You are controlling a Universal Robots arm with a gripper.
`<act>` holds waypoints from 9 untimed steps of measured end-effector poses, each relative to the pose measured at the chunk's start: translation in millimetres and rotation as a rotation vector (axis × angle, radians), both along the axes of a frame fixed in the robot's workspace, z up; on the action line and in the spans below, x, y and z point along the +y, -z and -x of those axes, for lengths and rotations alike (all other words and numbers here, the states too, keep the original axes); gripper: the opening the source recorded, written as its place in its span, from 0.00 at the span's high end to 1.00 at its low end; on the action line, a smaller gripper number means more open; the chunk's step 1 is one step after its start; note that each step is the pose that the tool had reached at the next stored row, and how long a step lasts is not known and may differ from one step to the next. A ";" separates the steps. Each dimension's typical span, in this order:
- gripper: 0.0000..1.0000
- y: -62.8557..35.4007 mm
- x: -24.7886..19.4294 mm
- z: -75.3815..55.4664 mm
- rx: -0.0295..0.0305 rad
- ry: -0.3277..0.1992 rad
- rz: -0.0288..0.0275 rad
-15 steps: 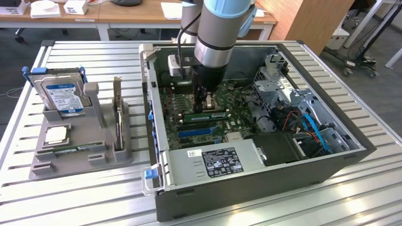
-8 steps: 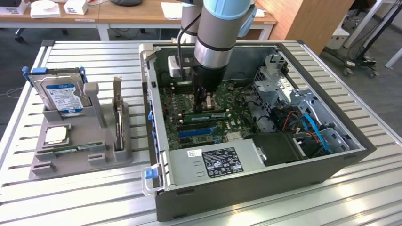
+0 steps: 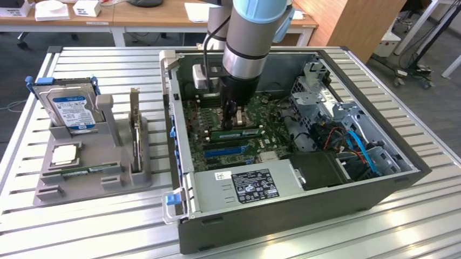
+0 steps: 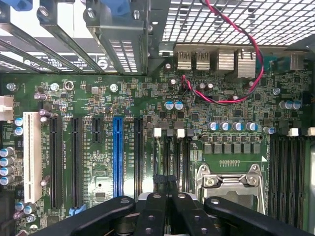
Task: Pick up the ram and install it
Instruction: 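Press down the ram until it locks into place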
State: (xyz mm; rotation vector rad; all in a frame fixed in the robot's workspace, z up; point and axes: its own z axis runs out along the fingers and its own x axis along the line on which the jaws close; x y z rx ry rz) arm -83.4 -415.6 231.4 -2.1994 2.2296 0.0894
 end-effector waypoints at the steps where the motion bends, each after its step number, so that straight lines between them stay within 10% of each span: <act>1: 0.90 0.4 0.0 0.0 -0.0001 0.000 0.0000; 9: 0.90 1.2 0.0 0.0 0.0000 0.000 0.0000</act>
